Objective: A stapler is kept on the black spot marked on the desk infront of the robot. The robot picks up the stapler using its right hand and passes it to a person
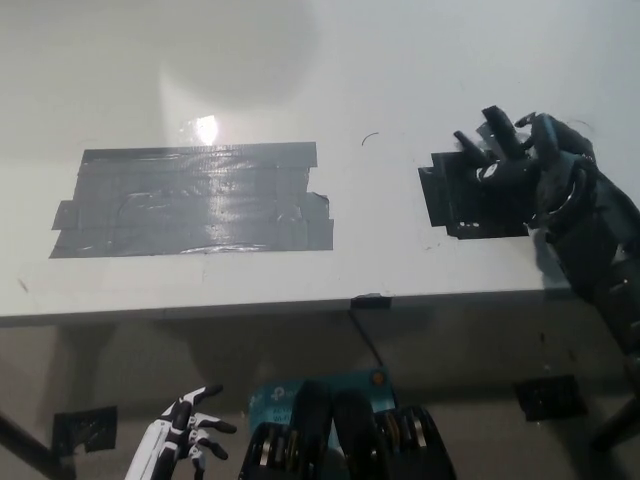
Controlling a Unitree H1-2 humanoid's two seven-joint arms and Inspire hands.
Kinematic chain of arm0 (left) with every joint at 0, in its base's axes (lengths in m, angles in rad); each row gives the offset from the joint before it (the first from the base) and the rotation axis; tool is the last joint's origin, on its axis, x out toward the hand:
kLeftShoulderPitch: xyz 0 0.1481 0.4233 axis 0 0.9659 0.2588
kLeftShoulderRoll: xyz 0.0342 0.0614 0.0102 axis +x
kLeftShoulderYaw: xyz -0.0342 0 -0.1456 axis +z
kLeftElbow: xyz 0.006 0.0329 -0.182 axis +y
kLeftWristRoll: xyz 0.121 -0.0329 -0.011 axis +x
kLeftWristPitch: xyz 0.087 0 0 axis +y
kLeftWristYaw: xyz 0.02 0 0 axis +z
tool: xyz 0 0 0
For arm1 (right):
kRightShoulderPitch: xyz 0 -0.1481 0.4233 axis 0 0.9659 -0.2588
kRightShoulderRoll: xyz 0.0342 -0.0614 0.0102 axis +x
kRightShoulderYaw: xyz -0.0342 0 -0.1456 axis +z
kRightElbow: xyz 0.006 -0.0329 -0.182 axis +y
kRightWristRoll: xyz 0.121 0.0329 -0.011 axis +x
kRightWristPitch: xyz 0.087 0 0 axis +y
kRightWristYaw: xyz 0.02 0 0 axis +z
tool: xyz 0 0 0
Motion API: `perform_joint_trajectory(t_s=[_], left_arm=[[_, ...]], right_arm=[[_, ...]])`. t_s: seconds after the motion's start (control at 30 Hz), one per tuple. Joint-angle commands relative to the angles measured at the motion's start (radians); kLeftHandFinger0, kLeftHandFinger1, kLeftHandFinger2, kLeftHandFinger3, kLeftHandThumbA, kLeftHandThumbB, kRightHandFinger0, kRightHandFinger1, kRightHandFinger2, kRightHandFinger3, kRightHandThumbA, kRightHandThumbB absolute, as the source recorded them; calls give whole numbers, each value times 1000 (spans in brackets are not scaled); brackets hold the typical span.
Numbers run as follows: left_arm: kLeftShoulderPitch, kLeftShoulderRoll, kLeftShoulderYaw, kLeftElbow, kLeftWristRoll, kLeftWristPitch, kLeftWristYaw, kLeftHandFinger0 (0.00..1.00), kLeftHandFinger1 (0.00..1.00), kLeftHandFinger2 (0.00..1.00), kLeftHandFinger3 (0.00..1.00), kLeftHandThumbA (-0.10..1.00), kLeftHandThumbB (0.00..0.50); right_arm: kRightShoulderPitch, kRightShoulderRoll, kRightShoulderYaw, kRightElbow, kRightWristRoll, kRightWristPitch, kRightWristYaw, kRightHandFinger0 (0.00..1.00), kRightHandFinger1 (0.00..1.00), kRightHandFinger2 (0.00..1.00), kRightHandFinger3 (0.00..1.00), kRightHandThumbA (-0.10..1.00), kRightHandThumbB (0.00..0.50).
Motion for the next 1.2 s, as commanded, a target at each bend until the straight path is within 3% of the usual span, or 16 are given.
perform_joint_trajectory(t_s=[0.0, 0.03, 0.07, 0.1, 0.13, 0.27, 0.37, 0.43, 0.5, 0.67, 0.83, 0.9, 0.93, 1.0, 1.03, 1.17], left_arm=[[-11, 13, -5, -30, -11, -7, -18, 140, 348, 480, 751, 1000, 445], [-12, 13, -4, -30, -11, -5, -17, 140, 348, 480, 751, 1000, 445], [-14, 13, -4, -31, -9, -2, -17, 136, 349, 481, 743, 1000, 450], [-18, 15, -4, -28, -5, -7, -17, 131, 346, 476, 737, 1000, 434], [-24, 17, -4, -23, 0, -11, -16, 124, 342, 466, 726, 1000, 439], [-28, 18, -3, -26, -1, 5, -18, 123, 342, 468, 716, 1000, 458], [-28, 19, -3, -29, -5, 14, -21, 129, 342, 472, 713, 1000, 456], [-31, 20, -3, -25, -6, 7, -23, 123, 338, 468, 705, 1000, 444], [-34, 22, -3, -23, -3, 6, -22, 120, 334, 466, 702, 1000, 452], [-35, 22, -3, -21, -3, 1, -23, 117, 332, 463, 697, 1000, 447], [-40, 22, -4, -23, -5, 7, -26, 120, 326, 453, 691, 1000, 448], [-44, 22, -4, -21, -9, 4, -28, 121, 327, 452, 692, 1000, 441], [-44, 22, -4, -21, -9, 4, -28, 121, 327, 452, 692, 1000, 441], [-48, 20, -5, -23, -1, 12, -24, 118, 312, 446, 689, 1000, 441], [-49, 19, -6, -21, 2, 13, -22, 132, 307, 445, 690, 1000, 439], [-47, 19, -7, -17, 6, 12, -21, 142, 307, 448, 690, 1000, 445]], right_arm=[[13, 44, -7, -37, 15, -94, -88, 134, 207, 309, 425, 947, 28], [15, 45, -10, -46, 16, -96, -94, 134, 207, 309, 425, 947, 28], [18, 46, -12, -64, 17, -93, -98, 27, 89, 211, 338, 946, 23], [20, 46, -15, -79, 20, -94, -101, 46, 129, 266, 378, 944, 23], [28, 43, -25, -114, 28, -99, -103, 12, 27, 135, 283, 916, 18], [47, 37, -53, -166, 53, -109, -100, 0, 0, 53, 201, 892, 19], [56, 42, -128, -219, 131, -81, -60, 0, 21, 95, 177, 902, 34], [61, 46, -200, -251, 215, -72, -11, 0, 129, 240, 144, 861, 33], [60, 44, -275, -270, 288, -36, 49, 0, 157, 369, 202, 843, 1], [71, 34, -313, -248, 302, -38, 82, 0, 126, 375, 193, 861, 38], [100, 34, -365, -307, 353, 15, 122, 0, 102, 419, 273, 860, 47], [93, 50, -470, -341, 487, 83, 186, 0, 4, 168, 96, 820, 60], [91, 55, -499, -349, 523, 102, 202, 0, 4, 168, 96, 820, 60], [68, 81, -656, -379, 727, 196, 276, 0, 0, 2, 1, 794, 35], [54, 82, -700, -373, 833, 216, 321, 0, 0, 0, 0, 859, 24], [42, 92, -737, -410, 1035, 227, 328, 0, 0, 0, 0, 843, 36]])
